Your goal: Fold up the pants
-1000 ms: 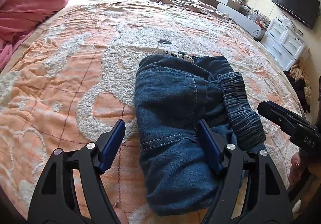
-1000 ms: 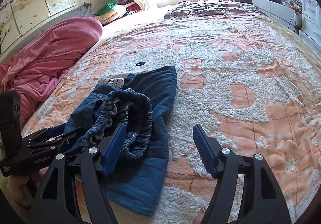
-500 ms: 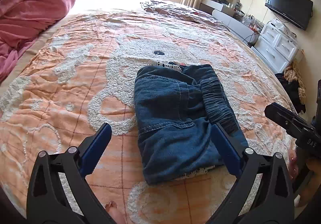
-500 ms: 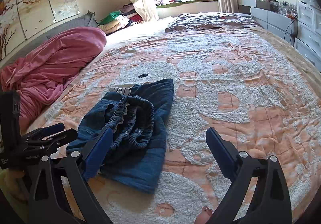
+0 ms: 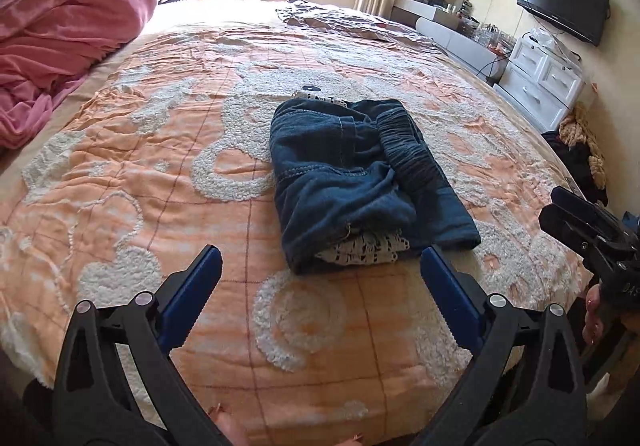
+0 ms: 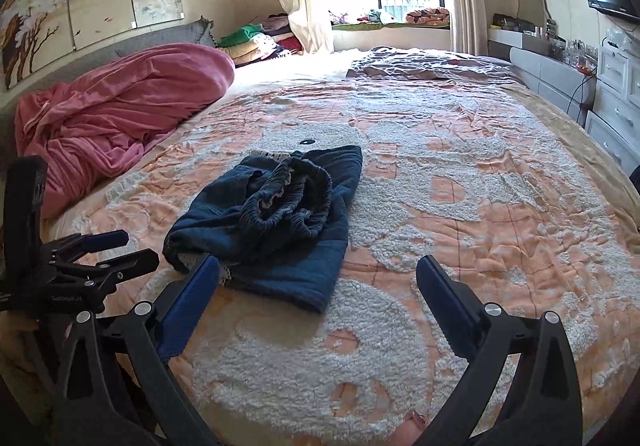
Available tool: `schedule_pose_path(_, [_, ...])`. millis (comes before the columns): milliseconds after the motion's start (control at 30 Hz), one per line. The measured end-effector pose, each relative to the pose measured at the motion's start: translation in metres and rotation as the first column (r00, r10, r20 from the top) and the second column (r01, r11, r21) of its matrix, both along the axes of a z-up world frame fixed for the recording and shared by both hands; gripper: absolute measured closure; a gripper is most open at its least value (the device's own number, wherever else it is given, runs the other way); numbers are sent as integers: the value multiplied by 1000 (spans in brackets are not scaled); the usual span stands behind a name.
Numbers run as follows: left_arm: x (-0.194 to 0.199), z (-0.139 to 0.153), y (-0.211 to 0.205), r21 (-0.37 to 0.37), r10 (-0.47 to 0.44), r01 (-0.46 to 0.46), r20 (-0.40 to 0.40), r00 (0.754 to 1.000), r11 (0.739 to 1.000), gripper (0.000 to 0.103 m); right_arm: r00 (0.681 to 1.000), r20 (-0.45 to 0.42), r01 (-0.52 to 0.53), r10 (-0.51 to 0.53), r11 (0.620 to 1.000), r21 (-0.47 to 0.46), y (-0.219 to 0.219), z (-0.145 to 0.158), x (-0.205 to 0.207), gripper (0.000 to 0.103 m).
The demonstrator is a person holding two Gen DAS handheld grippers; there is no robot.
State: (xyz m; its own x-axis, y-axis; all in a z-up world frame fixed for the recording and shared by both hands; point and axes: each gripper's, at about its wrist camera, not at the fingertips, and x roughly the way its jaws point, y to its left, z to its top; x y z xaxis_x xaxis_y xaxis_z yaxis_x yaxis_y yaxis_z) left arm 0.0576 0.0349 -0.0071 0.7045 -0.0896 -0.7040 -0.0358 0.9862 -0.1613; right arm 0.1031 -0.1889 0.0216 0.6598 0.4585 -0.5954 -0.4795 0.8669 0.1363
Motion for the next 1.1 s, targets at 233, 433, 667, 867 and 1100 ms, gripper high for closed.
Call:
schedule_pose_path(233, [-17, -14, -6, 8, 5, -5, -20, 1000, 1000, 10, 1000, -30, -2, 1, 1000, -22, 2, -24, -17, 5])
schedule_pose_path(433, [-18, -17, -6, 9, 13, -13, -22, 1000, 1000, 10, 998, -54, 34, -33, 999, 3, -7, -33, -17, 5])
schedule_pose_path(667, [-18, -21, -9, 9, 15, -15, -35, 999, 1000, 10, 996, -66, 54, -53, 999, 7, -13, -33, -15, 5])
schedule_pose_path(867, [-18, -21, -9, 7, 16, -16, -39, 999, 1000, 10, 997, -70, 44, -43, 999, 6, -11, -33, -16, 5])
schedule_pose_path(1100, [-18, -21, -11, 9, 13, -13, -45, 999, 1000, 10, 996, -76, 45, -45, 999, -2, -8, -35, -15, 5])
